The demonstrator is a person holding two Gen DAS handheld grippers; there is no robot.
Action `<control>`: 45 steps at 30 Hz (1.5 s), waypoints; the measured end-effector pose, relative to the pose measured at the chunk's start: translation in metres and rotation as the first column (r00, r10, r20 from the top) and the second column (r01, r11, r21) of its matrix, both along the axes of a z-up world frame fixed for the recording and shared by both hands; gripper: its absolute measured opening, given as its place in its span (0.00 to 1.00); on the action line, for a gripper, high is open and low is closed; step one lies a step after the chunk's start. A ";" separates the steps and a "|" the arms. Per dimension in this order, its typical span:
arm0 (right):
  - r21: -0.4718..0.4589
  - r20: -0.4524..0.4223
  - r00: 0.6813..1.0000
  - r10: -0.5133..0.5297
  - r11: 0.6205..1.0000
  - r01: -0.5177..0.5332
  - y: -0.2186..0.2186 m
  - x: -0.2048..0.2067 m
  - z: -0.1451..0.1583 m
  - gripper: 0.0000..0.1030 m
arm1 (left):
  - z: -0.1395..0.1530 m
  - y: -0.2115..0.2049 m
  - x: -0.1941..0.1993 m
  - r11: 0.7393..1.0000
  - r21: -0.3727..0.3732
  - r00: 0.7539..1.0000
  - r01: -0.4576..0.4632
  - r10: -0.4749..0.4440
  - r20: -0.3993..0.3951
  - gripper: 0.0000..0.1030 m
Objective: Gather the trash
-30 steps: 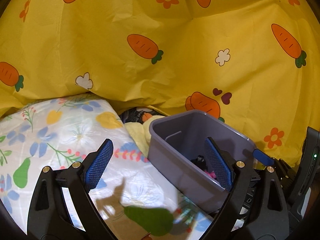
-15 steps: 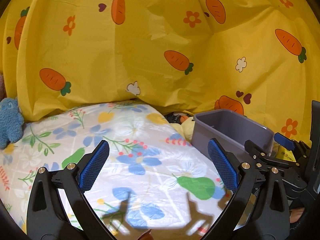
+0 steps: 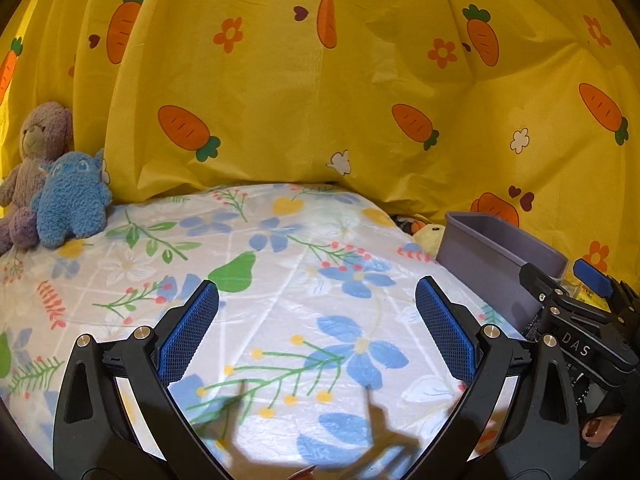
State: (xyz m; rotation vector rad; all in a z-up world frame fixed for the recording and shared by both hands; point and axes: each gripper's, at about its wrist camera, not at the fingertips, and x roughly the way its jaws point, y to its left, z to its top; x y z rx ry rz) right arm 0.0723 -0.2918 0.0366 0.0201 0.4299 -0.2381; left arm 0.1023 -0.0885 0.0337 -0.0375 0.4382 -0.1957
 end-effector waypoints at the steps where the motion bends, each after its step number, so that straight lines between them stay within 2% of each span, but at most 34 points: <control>1: -0.005 0.001 1.000 -0.001 1.000 0.001 0.004 -0.002 0.001 0.88 | 0.000 0.003 -0.003 1.000 0.001 1.000 -0.003 0.003 0.006 0.94; 14: 0.004 0.016 0.999 0.034 0.999 -0.034 0.028 -0.019 0.003 0.88 | -0.001 0.021 -0.026 1.000 -0.003 0.999 -0.031 0.031 0.020 0.94; 45: 0.009 0.028 0.997 0.066 0.998 -0.067 0.039 -0.019 0.003 0.88 | 0.000 0.023 -0.026 0.998 -0.002 0.998 -0.063 0.063 0.022 0.94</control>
